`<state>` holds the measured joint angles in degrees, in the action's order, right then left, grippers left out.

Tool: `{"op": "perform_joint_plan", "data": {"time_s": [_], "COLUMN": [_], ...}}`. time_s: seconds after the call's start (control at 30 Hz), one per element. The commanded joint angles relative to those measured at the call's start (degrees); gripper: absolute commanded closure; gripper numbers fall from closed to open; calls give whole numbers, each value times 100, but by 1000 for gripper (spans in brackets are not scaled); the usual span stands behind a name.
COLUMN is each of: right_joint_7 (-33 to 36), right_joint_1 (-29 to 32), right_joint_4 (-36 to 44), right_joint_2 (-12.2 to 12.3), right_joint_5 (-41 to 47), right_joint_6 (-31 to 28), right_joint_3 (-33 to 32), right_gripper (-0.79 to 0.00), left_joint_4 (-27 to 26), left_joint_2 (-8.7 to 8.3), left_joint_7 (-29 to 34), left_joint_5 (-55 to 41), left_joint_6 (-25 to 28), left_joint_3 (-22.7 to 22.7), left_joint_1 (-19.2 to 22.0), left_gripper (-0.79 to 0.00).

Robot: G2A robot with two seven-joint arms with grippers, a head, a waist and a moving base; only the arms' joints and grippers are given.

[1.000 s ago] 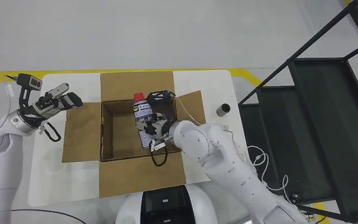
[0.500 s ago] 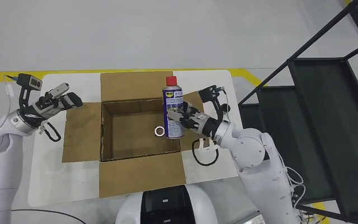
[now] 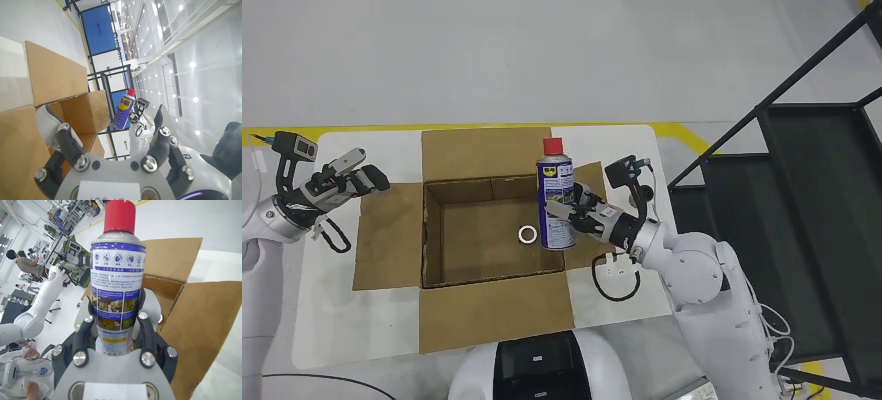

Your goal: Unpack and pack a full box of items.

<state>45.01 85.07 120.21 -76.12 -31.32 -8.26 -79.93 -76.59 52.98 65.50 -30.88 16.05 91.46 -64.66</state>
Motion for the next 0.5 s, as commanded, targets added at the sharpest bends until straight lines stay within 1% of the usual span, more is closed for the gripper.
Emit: {"op": "perform_joint_plan", "data": {"time_s": [0.0, 0.1, 0.23, 0.37, 0.47], "right_joint_7": [-168, -269, -600, -1215, -1596], "right_joint_1": [40, 243, 837, 1511, 1816], "right_joint_4": [-7, 28, 41, -71, -324], "right_joint_2": [5, 54, 133, 174, 185], "right_joint_5": [137, 369, 876, 1244, 1237], "right_joint_6": [-16, -344, -1032, -1754, -2073], "right_joint_3": [-57, -408, -1291, -2118, -2421], "right_gripper": [0, 0, 0, 0, 0], "left_joint_4": [0, 0, 0, 0, 0], "left_joint_2": [0, 0, 0, 0, 0], "left_joint_7": [0, 0, 0, 0, 0], "left_joint_5": [0, 0, 0, 0, 0], "left_joint_6": [0, 0, 0, 0, 0], "left_joint_3": [0, 0, 0, 0, 0], "left_joint_1": [0, 0, 0, 0, 0], "left_gripper": [-785, -785, -785, -785, -785]}}
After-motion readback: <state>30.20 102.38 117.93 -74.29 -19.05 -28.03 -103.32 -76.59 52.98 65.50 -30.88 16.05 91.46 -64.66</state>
